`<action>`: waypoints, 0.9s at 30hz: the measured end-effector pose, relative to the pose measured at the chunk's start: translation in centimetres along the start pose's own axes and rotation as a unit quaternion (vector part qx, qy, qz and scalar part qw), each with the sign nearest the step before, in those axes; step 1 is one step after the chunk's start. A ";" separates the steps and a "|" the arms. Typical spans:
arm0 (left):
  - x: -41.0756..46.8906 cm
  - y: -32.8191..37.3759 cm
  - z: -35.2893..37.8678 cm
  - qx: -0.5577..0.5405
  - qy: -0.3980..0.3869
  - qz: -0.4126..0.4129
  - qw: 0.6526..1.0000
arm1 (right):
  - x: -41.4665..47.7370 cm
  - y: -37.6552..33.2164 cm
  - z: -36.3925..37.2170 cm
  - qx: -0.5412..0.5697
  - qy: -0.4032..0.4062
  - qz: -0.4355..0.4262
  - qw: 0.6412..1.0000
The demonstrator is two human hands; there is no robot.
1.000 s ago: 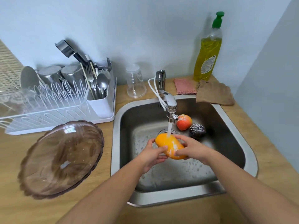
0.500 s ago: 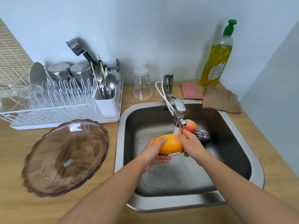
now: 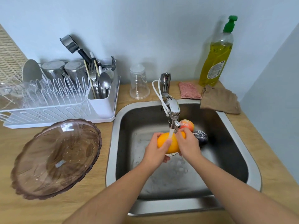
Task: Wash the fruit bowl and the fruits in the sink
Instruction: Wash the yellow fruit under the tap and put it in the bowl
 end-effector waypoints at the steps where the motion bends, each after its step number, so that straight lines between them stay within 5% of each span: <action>1: 0.0 0.3 -0.1 -0.074 -0.010 -0.068 0.995 | -0.4 0.1 0.0 -0.057 0.017 -0.074 0.996; 4: -0.1 0.6 -0.7 -0.148 -0.006 -0.164 0.975 | -1.4 0.7 0.4 -0.148 0.022 -0.181 0.972; 6: -0.1 0.4 -0.9 -0.016 0.024 -0.058 0.998 | -0.9 0.6 0.6 -0.040 0.000 -0.061 0.997; 8: -0.4 0.3 -0.9 0.105 0.045 0.070 0.991 | -0.4 0.8 0.8 0.161 -0.031 0.149 0.975; 9: -0.3 0.2 -0.9 0.115 0.043 0.085 0.989 | -0.4 0.6 0.9 0.178 -0.041 0.187 0.965; 11: -0.3 0.4 -0.9 0.020 0.023 -0.006 1.000 | -0.5 0.1 0.8 0.084 -0.016 0.115 0.990; 14: -0.6 0.6 -1.0 -0.184 -0.031 -0.215 0.959 | -1.2 -0.2 0.5 -0.095 0.047 -0.149 0.983; 16: -0.7 0.7 -0.9 -0.187 -0.028 -0.200 0.962 | -1.6 -0.3 0.7 -0.099 0.040 -0.185 0.977; 18: -0.8 0.7 -0.9 -0.080 0.005 -0.068 0.994 | -1.1 -0.5 0.7 0.039 0.022 -0.049 0.998; 21: -0.5 0.2 -1.0 0.046 0.004 0.075 0.996 | -0.9 -0.9 0.5 0.262 -0.048 0.195 0.944; 23: -0.4 0.3 -0.9 -0.036 -0.031 -0.012 0.999 | -0.9 -1.2 0.2 0.211 -0.052 0.140 0.966; 25: -0.7 0.9 -0.8 -0.149 -0.056 -0.153 0.975 | -1.3 -1.4 -0.3 0.125 -0.017 -0.002 0.992; 27: -0.6 1.2 -0.8 -0.149 -0.053 -0.206 0.966 | -1.8 -1.1 -0.6 0.078 -0.003 -0.109 0.991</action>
Point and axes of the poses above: each hand's wrist, its own x-axis towards the middle knuckle, its own z-axis out of the palm, y = z × x, the point moved 2 cm from there along x, towards the middle knuckle, and after that the axes turned 6 degrees about -y, right-handed, at the moved point
